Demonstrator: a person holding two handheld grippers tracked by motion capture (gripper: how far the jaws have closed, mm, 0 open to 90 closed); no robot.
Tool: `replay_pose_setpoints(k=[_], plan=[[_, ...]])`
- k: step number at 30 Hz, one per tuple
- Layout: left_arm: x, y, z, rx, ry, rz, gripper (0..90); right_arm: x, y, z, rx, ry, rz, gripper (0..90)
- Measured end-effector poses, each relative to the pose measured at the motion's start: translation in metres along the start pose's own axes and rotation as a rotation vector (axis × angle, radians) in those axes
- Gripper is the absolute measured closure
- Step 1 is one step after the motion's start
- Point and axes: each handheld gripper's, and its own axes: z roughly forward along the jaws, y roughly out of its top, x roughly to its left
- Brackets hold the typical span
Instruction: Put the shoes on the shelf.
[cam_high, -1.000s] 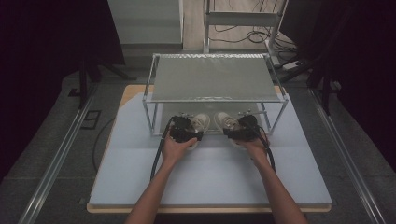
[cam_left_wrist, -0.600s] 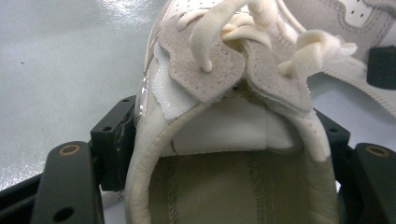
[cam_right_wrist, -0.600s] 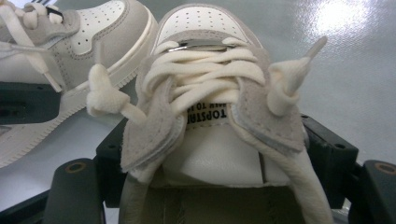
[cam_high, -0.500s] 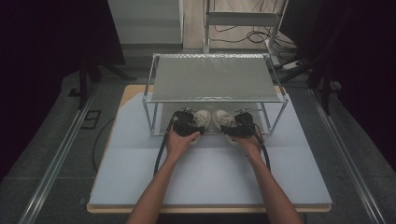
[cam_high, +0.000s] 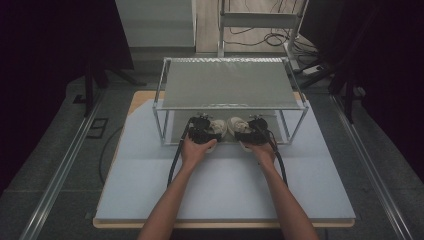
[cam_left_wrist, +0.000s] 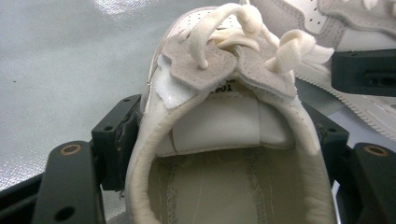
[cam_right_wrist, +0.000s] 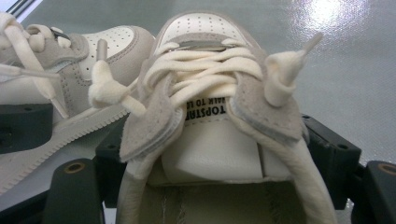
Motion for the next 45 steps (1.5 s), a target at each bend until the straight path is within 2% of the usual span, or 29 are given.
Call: replay_pose_setpoints(k=[3, 4, 5, 6, 7, 8, 12, 13, 15, 18, 22, 26, 32, 37, 45], plan=[[0.003, -0.002, -0.004, -0.015, 0.006, 0.024, 24.8, 0.000, 0.000, -0.003, -0.030, 0.001, -0.008, 21.1], [0.003, -0.003, -0.006, -0.035, -0.006, 0.005, 23.8, 0.000, 0.000, -0.006, -0.041, -0.003, -0.008, 20.1], [0.005, -0.003, -0.010, -0.048, -0.017, 0.031, 23.9, 0.000, 0.000, -0.008, -0.055, 0.000, -0.014, 19.7], [0.005, -0.004, -0.016, -0.060, -0.026, 0.031, 23.3, -0.001, 0.000, -0.012, -0.059, 0.006, -0.032, 19.4], [0.006, -0.006, -0.020, -0.077, -0.035, 0.036, 22.9, 0.000, -0.001, -0.017, -0.055, 0.012, -0.029, 19.2], [0.009, -0.008, -0.026, -0.092, -0.040, 0.053, 22.6, -0.001, -0.003, -0.023, -0.059, 0.018, -0.041, 19.2], [0.013, -0.020, -0.044, -0.125, -0.056, 0.047, 23.2, -0.006, -0.013, -0.047, -0.093, 0.028, -0.051, 22.1], [0.011, -0.024, -0.048, -0.131, -0.057, 0.011, 24.3, -0.008, -0.015, -0.053, -0.104, 0.033, -0.058, 23.9], [0.013, -0.033, -0.059, -0.158, -0.055, 0.017, 27.4, -0.011, -0.020, -0.066, -0.131, 0.044, -0.059, 27.4], [0.017, -0.043, -0.071, -0.185, -0.037, 0.038, 39.5, -0.015, -0.026, -0.084, -0.168, 0.068, -0.074, 38.9], [0.028, -0.055, -0.080, -0.200, 0.005, 0.049, 54.7, -0.026, -0.035, -0.097, -0.173, 0.055, -0.110, 54.1], [0.040, -0.063, -0.076, -0.166, 0.007, 0.044, 69.6, -0.040, -0.043, -0.097, -0.153, 0.040, -0.111, 70.0], [0.046, -0.069, -0.068, -0.127, -0.009, 0.045, 81.8, -0.054, -0.054, -0.084, -0.106, 0.049, -0.099, 82.1], [0.042, -0.070, -0.066, -0.123, -0.030, 0.051, 84.2, -0.055, -0.057, -0.078, -0.088, 0.054, -0.101, 85.8], [0.032, -0.070, -0.060, -0.107, -0.057, 0.070, 84.8, -0.044, -0.059, -0.069, -0.066, 0.063, -0.136, 87.7]])
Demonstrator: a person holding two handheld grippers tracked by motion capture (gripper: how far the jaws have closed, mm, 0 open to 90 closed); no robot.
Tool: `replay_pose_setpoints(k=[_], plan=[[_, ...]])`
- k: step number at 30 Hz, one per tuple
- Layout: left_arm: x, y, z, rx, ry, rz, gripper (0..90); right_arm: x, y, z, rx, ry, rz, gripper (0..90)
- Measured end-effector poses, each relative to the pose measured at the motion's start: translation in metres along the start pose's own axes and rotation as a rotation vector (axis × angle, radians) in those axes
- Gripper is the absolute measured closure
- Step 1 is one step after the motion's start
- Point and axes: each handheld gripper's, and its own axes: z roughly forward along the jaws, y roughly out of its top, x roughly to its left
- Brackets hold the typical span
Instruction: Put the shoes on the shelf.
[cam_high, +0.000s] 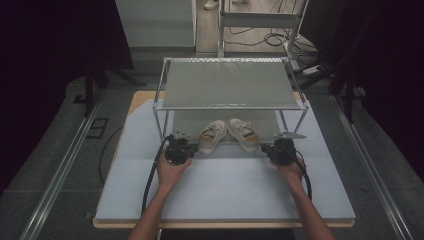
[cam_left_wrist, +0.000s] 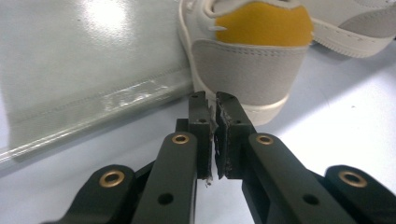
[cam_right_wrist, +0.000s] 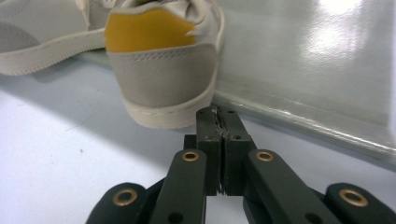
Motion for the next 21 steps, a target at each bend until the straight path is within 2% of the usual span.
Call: replay_pose_setpoints(k=[3, 5, 10, 21], plan=[[-0.003, 0.001, 0.002, 0.002, -0.002, 0.003, 85.6, 0.005, 0.000, 0.005, 0.005, 0.013, -0.010, 89.0], [-0.003, 0.001, 0.002, 0.005, -0.010, -0.001, 85.6, 0.009, 0.001, 0.006, 0.007, 0.003, -0.025, 89.1], [-0.007, 0.002, 0.004, 0.009, -0.033, -0.001, 85.5, 0.012, 0.001, 0.007, 0.008, 0.030, -0.024, 89.2], [-0.037, 0.012, 0.021, 0.026, -0.091, 0.040, 84.2, 0.039, 0.005, 0.021, 0.004, 0.107, -0.069, 89.1]])
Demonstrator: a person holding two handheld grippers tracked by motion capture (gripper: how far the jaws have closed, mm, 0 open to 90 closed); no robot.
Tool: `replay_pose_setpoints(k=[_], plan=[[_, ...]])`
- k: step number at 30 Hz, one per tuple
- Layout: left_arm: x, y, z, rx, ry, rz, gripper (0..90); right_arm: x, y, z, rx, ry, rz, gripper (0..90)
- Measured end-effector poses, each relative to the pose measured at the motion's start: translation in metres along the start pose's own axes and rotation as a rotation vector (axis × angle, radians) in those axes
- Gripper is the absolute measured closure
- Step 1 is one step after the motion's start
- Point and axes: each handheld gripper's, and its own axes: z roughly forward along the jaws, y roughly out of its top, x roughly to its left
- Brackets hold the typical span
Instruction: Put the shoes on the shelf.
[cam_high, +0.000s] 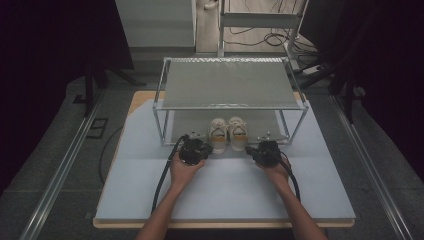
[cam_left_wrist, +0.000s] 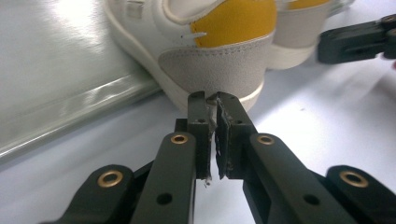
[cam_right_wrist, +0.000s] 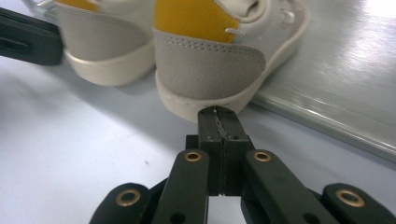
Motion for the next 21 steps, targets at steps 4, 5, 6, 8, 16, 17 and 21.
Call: replay_pose_setpoints(k=[4, 5, 6, 8, 16, 17, 21], plan=[[-0.006, 0.003, 0.004, -0.002, 0.016, 0.009, 84.2, 0.006, 0.003, 0.005, 0.004, 0.013, -0.003, 89.1], [-0.006, 0.003, 0.005, 0.000, 0.020, 0.009, 84.3, 0.007, 0.004, 0.006, 0.003, 0.004, -0.010, 89.1], [-0.005, 0.003, 0.005, 0.001, 0.016, 0.005, 84.3, 0.007, 0.004, 0.007, 0.005, 0.003, -0.010, 89.1], [-0.001, 0.004, 0.005, 0.001, 0.001, 0.007, 84.1, 0.007, 0.005, 0.007, 0.005, 0.008, -0.005, 89.1], [0.005, 0.010, 0.007, 0.007, 0.028, 0.006, 83.7, 0.009, 0.005, 0.010, 0.004, 0.018, -0.003, 88.9], [0.006, 0.011, 0.008, 0.008, 0.028, 0.004, 83.5, 0.009, 0.006, 0.010, 0.005, 0.021, 0.000, 88.8], [0.013, 0.016, 0.012, 0.008, 0.034, -0.013, 83.1, 0.009, 0.007, 0.012, 0.007, 0.022, -0.001, 88.8]])
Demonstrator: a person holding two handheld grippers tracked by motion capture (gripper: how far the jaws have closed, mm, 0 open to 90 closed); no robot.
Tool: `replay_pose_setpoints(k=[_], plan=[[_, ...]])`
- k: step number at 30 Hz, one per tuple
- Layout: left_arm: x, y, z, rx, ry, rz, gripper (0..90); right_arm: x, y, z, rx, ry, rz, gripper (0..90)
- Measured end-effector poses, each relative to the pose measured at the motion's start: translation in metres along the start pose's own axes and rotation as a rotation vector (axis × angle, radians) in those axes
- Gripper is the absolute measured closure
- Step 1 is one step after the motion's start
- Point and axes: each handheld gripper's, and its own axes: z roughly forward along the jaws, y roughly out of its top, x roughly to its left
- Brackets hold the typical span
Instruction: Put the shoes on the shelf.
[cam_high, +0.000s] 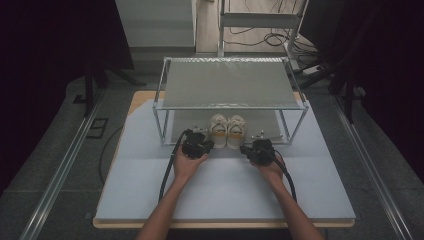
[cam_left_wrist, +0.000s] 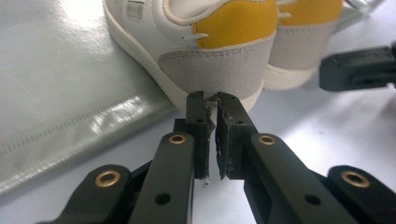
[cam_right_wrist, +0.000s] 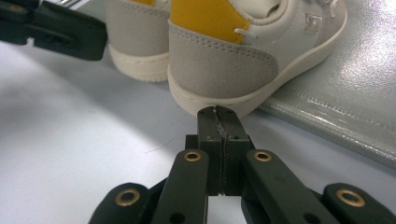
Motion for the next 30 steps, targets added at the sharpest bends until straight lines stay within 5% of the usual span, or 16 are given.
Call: replay_pose_setpoints(k=[7, 12, 24, 30], plan=[[0.003, 0.006, 0.008, 0.008, -0.003, -0.018, 82.6, 0.007, 0.001, 0.001, -0.005, 0.027, -0.017, 88.1], [0.005, 0.008, 0.010, 0.014, -0.006, 0.013, 83.2, 0.006, 0.005, 0.004, -0.008, 0.030, -0.016, 89.2], [0.003, 0.008, 0.011, 0.010, -0.009, -0.015, 83.1, -0.009, 0.016, 0.013, -0.026, -0.025, 0.013, 89.2], [0.005, 0.009, 0.012, 0.003, -0.006, 0.006, 81.5, -0.018, 0.020, 0.024, -0.020, -0.048, 0.041, 89.2]])
